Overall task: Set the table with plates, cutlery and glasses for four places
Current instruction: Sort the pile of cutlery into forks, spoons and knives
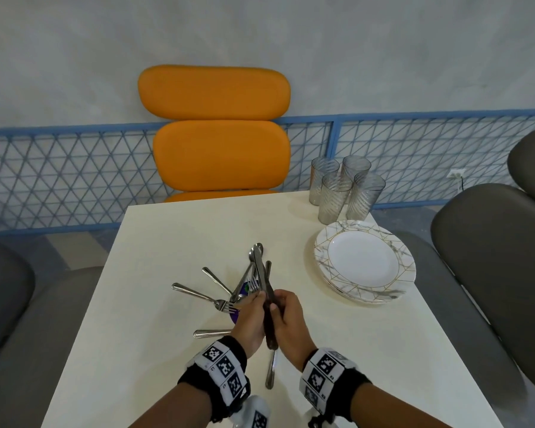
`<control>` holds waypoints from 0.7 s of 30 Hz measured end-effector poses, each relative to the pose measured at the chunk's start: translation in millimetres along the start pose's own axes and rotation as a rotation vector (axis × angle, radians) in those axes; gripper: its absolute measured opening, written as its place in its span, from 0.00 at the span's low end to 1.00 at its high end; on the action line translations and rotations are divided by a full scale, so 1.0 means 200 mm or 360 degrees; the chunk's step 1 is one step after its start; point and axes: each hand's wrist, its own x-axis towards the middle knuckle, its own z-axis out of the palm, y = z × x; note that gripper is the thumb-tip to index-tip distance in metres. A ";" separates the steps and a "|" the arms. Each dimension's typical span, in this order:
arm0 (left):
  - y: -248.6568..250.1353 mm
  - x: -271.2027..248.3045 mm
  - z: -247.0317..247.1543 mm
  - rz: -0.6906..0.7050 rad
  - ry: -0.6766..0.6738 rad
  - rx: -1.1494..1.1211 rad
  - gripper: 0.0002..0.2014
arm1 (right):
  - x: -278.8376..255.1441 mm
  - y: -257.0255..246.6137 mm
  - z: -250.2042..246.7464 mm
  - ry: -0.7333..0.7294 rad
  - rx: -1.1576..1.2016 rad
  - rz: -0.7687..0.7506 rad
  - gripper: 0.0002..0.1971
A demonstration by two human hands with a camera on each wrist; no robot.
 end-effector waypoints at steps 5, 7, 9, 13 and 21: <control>0.01 0.01 0.02 -0.0059 -0.0004 -0.0108 0.17 | 0.01 -0.01 -0.01 0.0059 0.0132 -0.0018 0.09; 0.01 0.00 0.03 -0.0065 -0.0038 -0.0156 0.17 | 0.01 -0.01 -0.01 0.0150 0.0308 0.0023 0.12; 0.02 0.00 0.05 -0.0072 -0.0076 -0.0163 0.15 | 0.01 -0.01 -0.02 0.0174 0.0373 0.0012 0.13; 0.03 0.01 0.07 -0.0092 -0.0068 -0.0193 0.14 | 0.02 -0.01 -0.05 0.0091 0.0119 -0.0118 0.12; 0.02 0.07 0.11 -0.0143 -0.0001 -0.0228 0.10 | 0.06 0.02 -0.03 0.0121 -0.0203 -0.0036 0.14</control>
